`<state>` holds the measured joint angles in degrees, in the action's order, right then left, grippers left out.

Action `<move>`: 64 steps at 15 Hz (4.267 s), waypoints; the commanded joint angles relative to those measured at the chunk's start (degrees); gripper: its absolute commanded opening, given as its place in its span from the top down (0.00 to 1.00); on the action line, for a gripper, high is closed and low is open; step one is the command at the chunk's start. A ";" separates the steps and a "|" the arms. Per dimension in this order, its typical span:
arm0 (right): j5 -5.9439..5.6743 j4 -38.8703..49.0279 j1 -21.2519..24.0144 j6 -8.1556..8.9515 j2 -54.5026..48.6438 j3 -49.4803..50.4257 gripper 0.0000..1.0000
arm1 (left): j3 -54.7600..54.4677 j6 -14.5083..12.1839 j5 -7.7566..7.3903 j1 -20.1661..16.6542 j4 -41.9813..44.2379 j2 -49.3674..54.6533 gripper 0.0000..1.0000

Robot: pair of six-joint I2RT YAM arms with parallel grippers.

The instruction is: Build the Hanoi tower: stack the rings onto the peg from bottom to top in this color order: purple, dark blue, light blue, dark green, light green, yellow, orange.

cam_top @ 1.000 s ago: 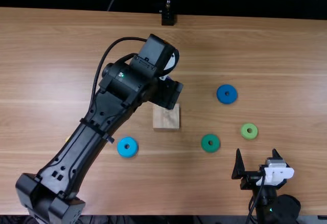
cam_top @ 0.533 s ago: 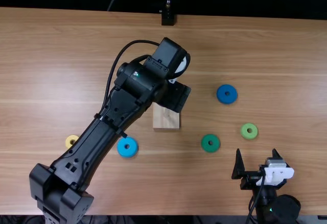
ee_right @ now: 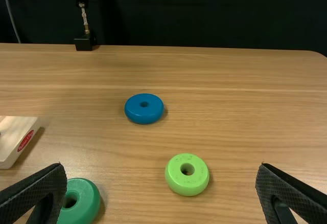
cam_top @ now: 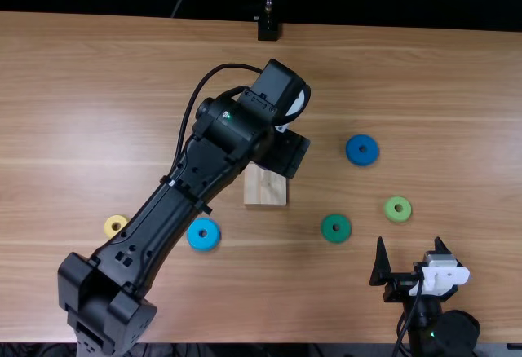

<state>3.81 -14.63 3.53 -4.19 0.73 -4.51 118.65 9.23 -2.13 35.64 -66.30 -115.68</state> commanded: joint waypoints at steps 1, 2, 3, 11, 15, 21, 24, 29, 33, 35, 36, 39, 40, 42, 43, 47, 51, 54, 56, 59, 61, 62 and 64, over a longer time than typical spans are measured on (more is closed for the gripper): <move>-0.12 -3.99 0.78 -0.14 -0.73 3.55 0.00 | 2.64 0.15 -0.19 0.49 0.17 -0.87 1.00; -0.12 -3.99 0.78 -0.03 -0.73 3.55 0.00 | 2.64 0.15 -0.19 0.49 0.49 -1.04 1.00; -0.12 -3.99 0.78 -0.03 -0.73 3.55 0.00 | 2.64 0.15 -0.19 0.40 1.44 -1.30 1.00; -0.12 -3.99 0.78 -0.03 -0.73 3.55 0.00 | 0.53 0.15 -0.19 0.22 2.71 -1.30 1.00; -0.12 -3.99 0.78 -0.03 -0.73 3.55 0.00 | -3.25 0.15 -0.40 0.05 2.71 -1.30 1.00; -0.23 -3.99 0.78 -0.14 -0.73 3.55 0.00 | -8.00 0.15 -0.93 -0.13 2.92 -1.39 1.00; -0.12 -3.99 0.78 -0.03 -0.73 3.55 0.00 | -8.26 0.05 -1.03 -0.13 3.02 -1.39 0.62; -0.12 -3.99 0.78 -0.03 -0.73 3.55 0.00 | -8.08 -0.06 -1.14 -0.22 3.02 -2.62 0.00; -0.12 -3.99 0.78 -0.03 -0.73 3.55 0.00 | -7.91 0.05 -1.03 -0.48 3.02 -2.36 0.00; -0.12 -3.99 0.78 -0.03 -0.73 3.55 0.00 | -7.21 0.05 -1.03 -0.57 3.02 -1.83 0.00; -0.12 -3.99 0.78 -0.03 -0.73 3.55 0.00 | -6.24 0.05 -1.03 -1.10 3.02 -1.13 0.00; -0.12 -3.99 0.78 -0.03 -0.73 3.55 0.00 | -3.43 0.05 -0.19 -4.96 3.13 4.32 0.00; -0.12 -3.99 0.78 -0.03 -0.73 3.55 0.00 | -2.55 0.05 -0.82 -6.46 3.13 5.99 0.00; -0.12 -3.99 0.78 -0.03 -0.73 3.55 0.00 | -3.07 0.05 -0.93 -9.53 3.97 10.65 0.00; -0.12 -3.99 0.78 -0.03 -0.73 3.55 0.00 | -3.95 0.15 -0.82 -11.64 7.45 14.34 0.00; -0.12 -3.99 0.78 -0.03 -0.73 3.55 0.00 | -31.90 -0.06 -0.08 -21.31 33.29 35.08 0.00; -0.12 -3.99 0.78 -0.03 -0.73 3.55 0.00 | -61.61 -0.69 0.23 -27.64 57.76 54.68 0.00; -0.12 -3.99 0.78 -0.03 -0.73 3.55 0.00 | -77.69 -0.80 3.50 -31.95 58.60 69.54 0.00; -0.12 -3.99 0.78 -0.03 -0.73 3.55 0.00 | -87.36 -1.01 3.61 -32.56 58.71 80.08 0.00; -0.23 -3.99 0.78 -0.03 -0.73 3.55 0.00 | -101.25 -3.22 3.71 -32.30 58.71 95.81 0.00; -0.12 -3.99 0.78 -0.14 -0.73 3.55 0.00 | -107.05 -5.65 4.03 -31.95 58.29 104.08 0.00; -0.23 -3.99 0.78 -0.03 -0.73 3.55 0.00 | -108.98 -5.97 3.92 -31.86 58.18 106.63 0.00; -0.12 -3.99 0.78 -0.03 -0.73 3.55 0.00 | -112.32 -6.07 3.92 -31.95 57.97 109.70 0.00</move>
<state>3.81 -14.66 3.55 -4.19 0.73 -4.54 7.38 4.43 1.34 3.38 -8.29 -6.94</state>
